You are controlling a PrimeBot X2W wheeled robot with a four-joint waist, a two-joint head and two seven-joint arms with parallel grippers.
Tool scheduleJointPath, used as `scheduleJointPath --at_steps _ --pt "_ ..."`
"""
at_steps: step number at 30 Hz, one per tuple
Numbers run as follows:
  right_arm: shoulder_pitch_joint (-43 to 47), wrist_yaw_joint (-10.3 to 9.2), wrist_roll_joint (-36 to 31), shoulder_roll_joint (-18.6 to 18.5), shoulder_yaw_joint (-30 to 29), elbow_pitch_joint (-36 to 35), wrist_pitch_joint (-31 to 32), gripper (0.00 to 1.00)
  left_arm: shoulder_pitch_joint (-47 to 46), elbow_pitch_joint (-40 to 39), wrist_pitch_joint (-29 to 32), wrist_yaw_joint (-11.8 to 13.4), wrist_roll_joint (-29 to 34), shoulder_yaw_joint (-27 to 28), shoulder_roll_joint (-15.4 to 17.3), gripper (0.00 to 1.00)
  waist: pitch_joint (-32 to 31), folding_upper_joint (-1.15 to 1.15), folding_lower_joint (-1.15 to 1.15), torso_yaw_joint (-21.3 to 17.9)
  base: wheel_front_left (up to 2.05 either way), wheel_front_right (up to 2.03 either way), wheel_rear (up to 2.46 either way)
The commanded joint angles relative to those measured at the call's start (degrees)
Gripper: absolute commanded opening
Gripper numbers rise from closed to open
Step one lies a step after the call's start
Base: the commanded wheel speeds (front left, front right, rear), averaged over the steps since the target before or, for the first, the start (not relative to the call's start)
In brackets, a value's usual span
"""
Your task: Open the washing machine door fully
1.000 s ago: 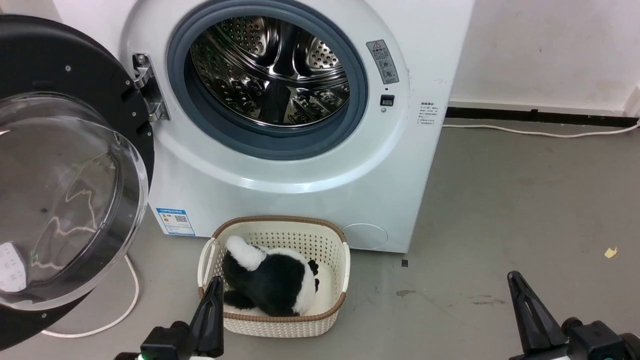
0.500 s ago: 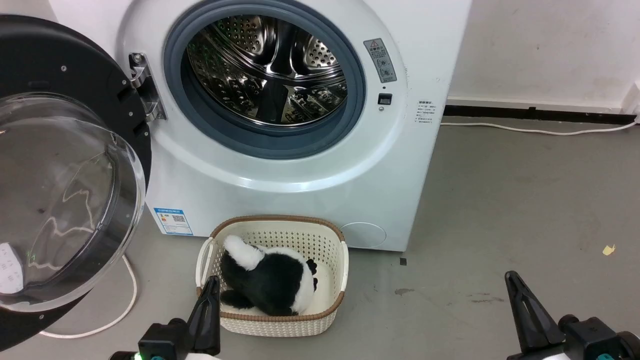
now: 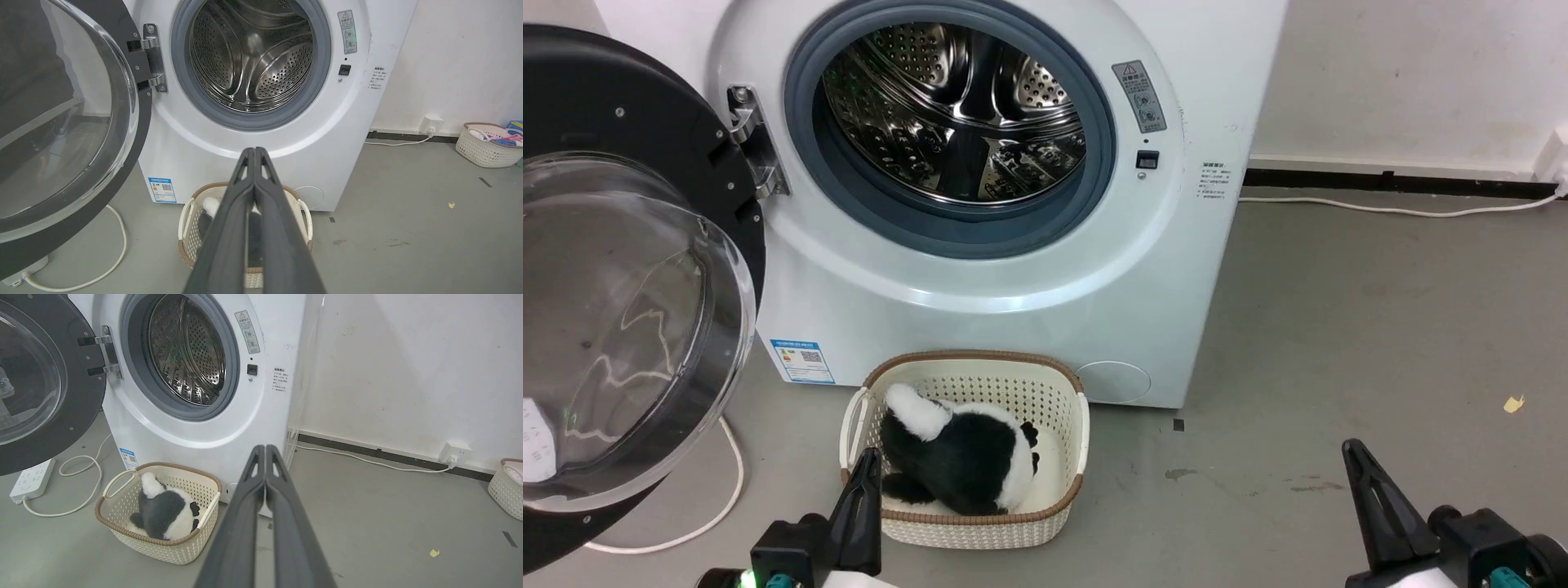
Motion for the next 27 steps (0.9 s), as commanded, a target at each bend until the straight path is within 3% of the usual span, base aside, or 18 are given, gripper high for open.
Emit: scheduleJointPath --at_steps 1,27 --pt "-1.01 0.01 0.23 0.04 0.09 -0.07 0.37 0.0 -0.91 -0.35 0.28 -0.1 0.56 0.29 0.01 0.0 0.02 0.0 0.0 -0.02 0.0 0.0 0.0" --pt "-2.42 0.02 0.41 0.08 0.65 -0.14 3.43 0.0 -1.91 -1.27 3.32 -0.17 2.28 1.54 -0.02 0.0 0.41 0.0 0.0 -0.63 0.0 0.0 0.0"
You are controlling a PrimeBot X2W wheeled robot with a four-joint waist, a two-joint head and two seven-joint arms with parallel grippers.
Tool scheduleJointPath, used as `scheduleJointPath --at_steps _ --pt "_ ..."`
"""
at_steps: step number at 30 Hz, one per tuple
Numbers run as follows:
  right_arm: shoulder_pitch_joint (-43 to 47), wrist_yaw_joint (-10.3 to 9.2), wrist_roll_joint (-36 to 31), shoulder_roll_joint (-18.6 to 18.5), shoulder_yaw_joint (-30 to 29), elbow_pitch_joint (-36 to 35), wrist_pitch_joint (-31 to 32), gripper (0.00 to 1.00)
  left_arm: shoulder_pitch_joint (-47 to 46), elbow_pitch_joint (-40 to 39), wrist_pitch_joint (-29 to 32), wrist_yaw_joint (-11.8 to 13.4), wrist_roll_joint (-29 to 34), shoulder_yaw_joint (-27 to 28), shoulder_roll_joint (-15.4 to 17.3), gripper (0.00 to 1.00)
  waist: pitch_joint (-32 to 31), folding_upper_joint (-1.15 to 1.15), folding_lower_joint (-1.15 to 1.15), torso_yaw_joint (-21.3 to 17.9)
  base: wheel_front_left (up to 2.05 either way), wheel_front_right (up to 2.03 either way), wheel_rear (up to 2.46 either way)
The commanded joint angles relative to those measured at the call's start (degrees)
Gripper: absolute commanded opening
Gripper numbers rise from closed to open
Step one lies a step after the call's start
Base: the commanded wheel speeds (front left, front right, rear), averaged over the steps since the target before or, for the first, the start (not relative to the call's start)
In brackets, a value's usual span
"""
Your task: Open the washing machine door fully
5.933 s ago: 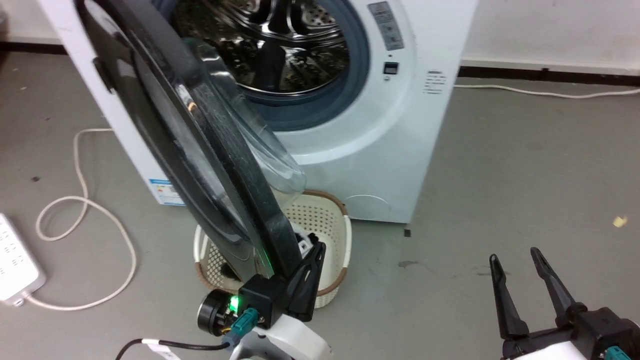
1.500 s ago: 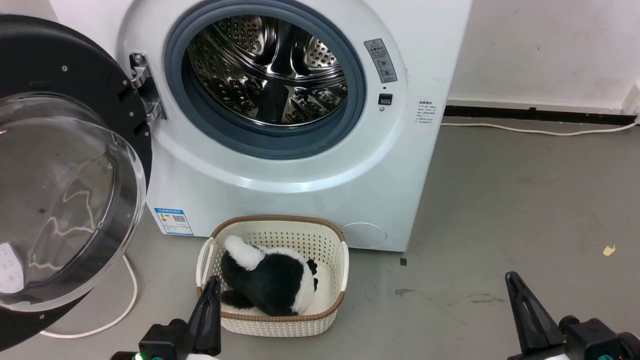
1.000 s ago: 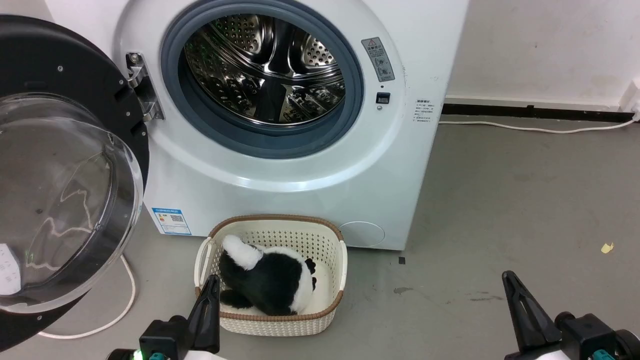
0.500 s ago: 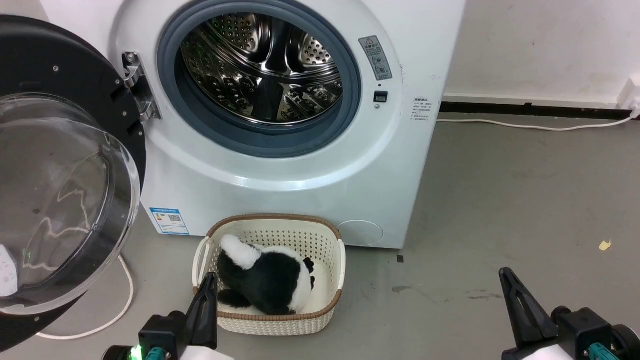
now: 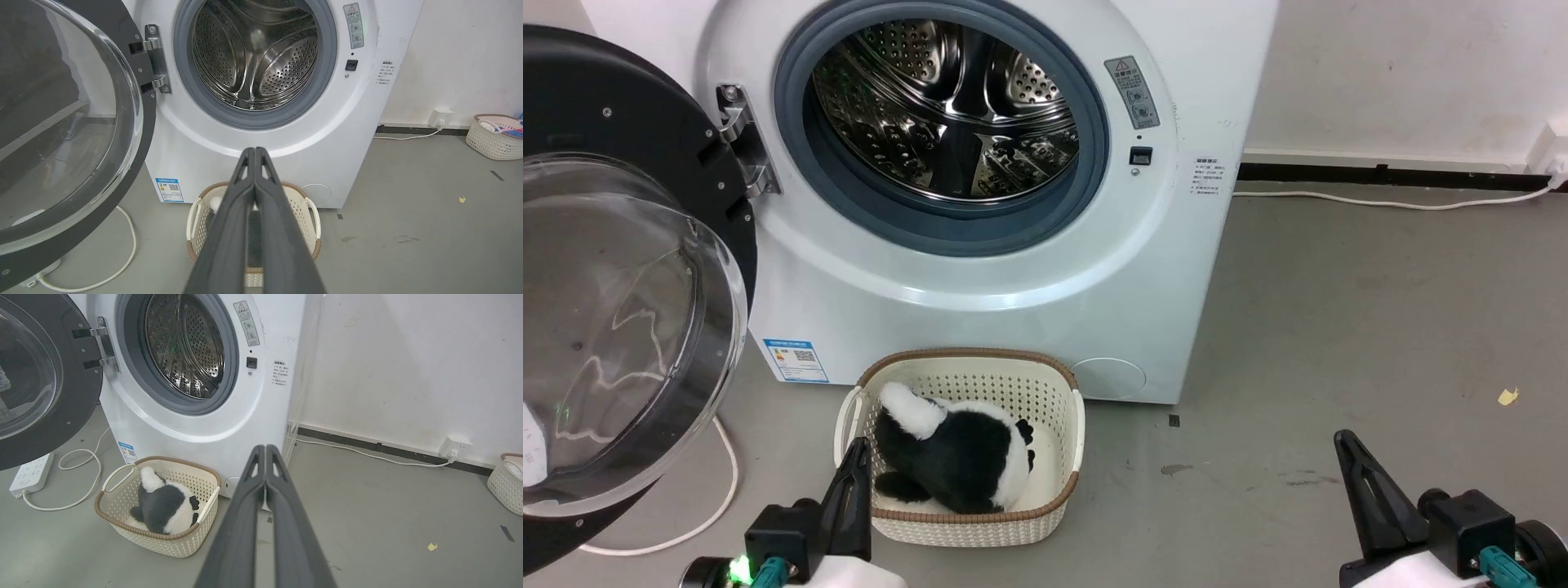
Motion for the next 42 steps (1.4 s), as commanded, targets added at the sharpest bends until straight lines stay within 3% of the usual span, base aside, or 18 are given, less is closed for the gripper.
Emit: scheduleJointPath --at_steps 1,42 --pt "-0.8 0.02 0.41 0.08 0.13 -0.1 0.37 0.0 -0.99 -0.29 0.56 -0.17 0.47 0.13 0.03 0.0 0.02 0.0 0.0 -0.03 0.0 0.0 0.0" --pt "-3.09 0.04 0.7 0.13 1.03 -0.21 5.31 0.0 -2.62 -1.77 5.47 -0.29 3.24 2.15 -0.02 0.0 0.66 0.0 0.0 -1.01 0.0 0.0 0.0"
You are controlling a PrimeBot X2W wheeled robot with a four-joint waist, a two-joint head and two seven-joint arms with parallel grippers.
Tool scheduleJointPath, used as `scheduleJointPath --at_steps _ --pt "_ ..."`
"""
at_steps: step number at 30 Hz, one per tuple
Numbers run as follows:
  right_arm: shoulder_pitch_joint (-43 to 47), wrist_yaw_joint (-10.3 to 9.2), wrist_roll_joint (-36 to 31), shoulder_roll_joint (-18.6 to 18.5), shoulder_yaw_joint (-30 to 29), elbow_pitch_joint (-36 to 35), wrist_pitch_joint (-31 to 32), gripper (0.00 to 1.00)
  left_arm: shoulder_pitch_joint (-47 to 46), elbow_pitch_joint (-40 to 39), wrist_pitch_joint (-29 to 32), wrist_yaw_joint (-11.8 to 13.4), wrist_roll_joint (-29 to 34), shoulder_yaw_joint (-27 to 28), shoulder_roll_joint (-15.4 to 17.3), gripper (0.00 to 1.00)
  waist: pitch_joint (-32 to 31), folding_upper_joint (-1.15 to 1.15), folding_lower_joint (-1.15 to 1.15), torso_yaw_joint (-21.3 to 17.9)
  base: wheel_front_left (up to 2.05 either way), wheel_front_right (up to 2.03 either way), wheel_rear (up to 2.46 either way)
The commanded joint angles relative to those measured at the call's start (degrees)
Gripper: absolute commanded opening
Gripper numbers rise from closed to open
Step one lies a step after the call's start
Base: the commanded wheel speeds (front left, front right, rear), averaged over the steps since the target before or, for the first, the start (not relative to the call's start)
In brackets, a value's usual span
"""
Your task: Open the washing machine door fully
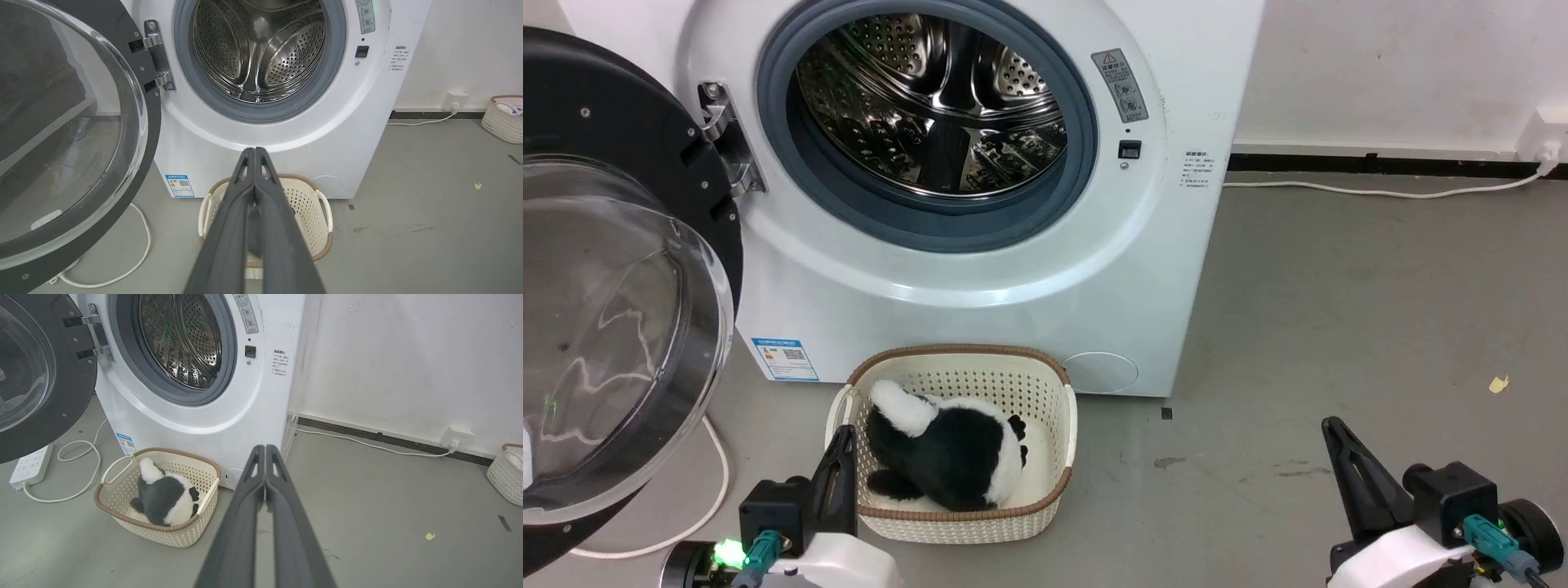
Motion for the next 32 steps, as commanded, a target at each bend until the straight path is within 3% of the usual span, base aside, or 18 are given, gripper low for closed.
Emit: scheduleJointPath --at_steps 1,32 --pt "-0.73 0.04 0.28 0.13 0.14 -0.12 0.24 0.0 -1.21 -0.31 0.29 -0.28 0.33 0.16 0.03 0.0 0.01 0.0 0.0 -0.02 0.0 0.0 0.0" --pt "-1.85 0.05 0.42 0.16 0.58 -0.17 2.65 0.0 -2.0 -1.04 2.7 -0.34 1.68 1.15 0.0 0.0 0.32 0.0 0.0 -0.5 0.0 0.0 0.0"
